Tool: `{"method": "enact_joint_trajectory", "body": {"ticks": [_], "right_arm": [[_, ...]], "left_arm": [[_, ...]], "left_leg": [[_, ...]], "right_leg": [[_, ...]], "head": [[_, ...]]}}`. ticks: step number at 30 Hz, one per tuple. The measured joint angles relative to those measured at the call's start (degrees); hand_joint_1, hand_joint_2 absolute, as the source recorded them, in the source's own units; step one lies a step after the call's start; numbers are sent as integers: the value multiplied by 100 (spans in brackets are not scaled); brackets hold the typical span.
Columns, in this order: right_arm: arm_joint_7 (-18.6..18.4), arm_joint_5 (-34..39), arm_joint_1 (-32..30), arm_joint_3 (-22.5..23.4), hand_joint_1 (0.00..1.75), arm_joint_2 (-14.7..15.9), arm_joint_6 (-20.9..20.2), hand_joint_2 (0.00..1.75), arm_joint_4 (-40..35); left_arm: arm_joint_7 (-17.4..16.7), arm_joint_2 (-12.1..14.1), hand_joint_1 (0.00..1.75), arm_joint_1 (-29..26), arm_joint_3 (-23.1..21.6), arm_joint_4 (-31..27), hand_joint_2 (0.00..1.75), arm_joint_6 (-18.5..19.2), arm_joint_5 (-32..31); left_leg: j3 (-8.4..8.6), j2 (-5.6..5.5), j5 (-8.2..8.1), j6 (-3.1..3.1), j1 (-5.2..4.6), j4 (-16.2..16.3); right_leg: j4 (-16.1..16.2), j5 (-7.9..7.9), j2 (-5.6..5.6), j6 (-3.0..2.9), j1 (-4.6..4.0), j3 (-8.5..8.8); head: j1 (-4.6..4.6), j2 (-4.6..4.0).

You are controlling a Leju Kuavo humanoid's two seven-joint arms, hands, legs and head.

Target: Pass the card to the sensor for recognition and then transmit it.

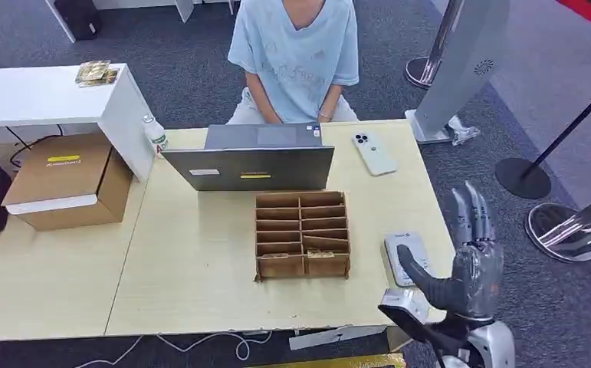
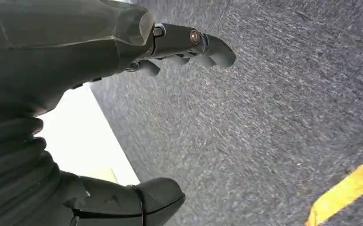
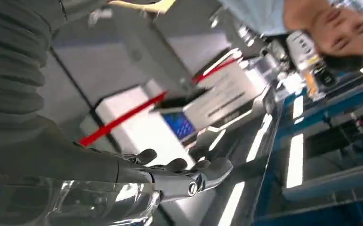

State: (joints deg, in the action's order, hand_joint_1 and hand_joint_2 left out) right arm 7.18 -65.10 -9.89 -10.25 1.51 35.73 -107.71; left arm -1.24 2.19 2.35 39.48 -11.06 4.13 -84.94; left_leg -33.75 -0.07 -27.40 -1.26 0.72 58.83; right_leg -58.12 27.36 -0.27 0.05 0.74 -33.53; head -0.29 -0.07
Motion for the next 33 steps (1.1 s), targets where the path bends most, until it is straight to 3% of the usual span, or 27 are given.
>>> {"method": "enact_joint_trajectory", "body": {"ticks": [6,10,17,24,33], "right_arm": [[-764,-1231,-261,0,0,-33,184,175,9],[-1041,-1326,-367,-42,0,-33,-6,175,9],[-899,-906,-321,-348,0,-33,-572,175,39],[-753,-563,-195,-641,0,-33,-1711,175,72],[-442,-349,-39,-968,0,-29,-2487,175,90]], "left_arm": [[-15,-4,0,0,-280,0,175,0,0],[-2,-4,0,-2,-361,0,175,17,0],[83,-11,0,-1,-383,0,175,35,2],[127,-13,0,1,-383,0,175,48,4],[116,-11,0,4,-383,0,175,105,4]], "left_leg": [[-1,0,-1,1,-1,0],[0,0,-6,-3,0,0],[0,1,-6,-4,1,0],[0,0,-6,-4,1,0],[0,0,-6,-4,0,0]], "right_leg": [[0,1,0,1,0,0],[0,1,0,2,0,0],[0,1,0,2,0,1],[0,2,0,2,0,1],[0,3,-1,3,0,1]], "head": [[-2,0],[-2,0],[-2,0],[0,0],[-2,0]]}}
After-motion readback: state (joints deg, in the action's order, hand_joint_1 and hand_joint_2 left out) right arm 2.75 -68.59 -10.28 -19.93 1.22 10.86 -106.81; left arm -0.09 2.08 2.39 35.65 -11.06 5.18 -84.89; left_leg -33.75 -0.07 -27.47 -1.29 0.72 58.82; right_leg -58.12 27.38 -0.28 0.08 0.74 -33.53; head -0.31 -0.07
